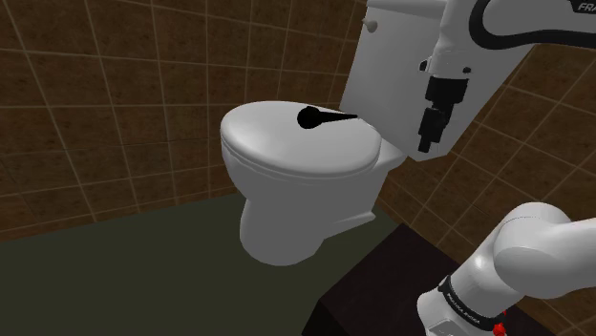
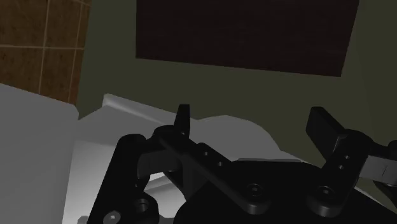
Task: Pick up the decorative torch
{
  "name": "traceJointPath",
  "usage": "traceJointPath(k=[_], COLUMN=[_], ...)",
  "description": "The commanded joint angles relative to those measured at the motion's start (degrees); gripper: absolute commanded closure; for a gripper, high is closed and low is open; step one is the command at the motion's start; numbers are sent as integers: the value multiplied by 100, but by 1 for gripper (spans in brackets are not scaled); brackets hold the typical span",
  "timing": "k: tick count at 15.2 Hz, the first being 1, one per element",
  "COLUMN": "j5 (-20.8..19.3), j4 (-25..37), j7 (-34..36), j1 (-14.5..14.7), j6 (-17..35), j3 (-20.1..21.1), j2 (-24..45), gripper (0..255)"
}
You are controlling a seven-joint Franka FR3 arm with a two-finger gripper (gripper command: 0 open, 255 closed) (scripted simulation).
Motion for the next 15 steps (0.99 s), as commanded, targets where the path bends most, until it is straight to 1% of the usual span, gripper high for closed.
traceJointPath(k=[1,5,8,11,15], j5=[0,-463,-710,-877,-998], j4=[0,487,909,1367,2017], j7=[0,-1266,-2185,-3079,-4232], j1=[0,255,444,620,828], j6=[0,328,572,803,1080], j3=[0,-377,-596,-758,-884], j2=[0,794,1406,2019,2816], gripper=[0,0,0,0,0])
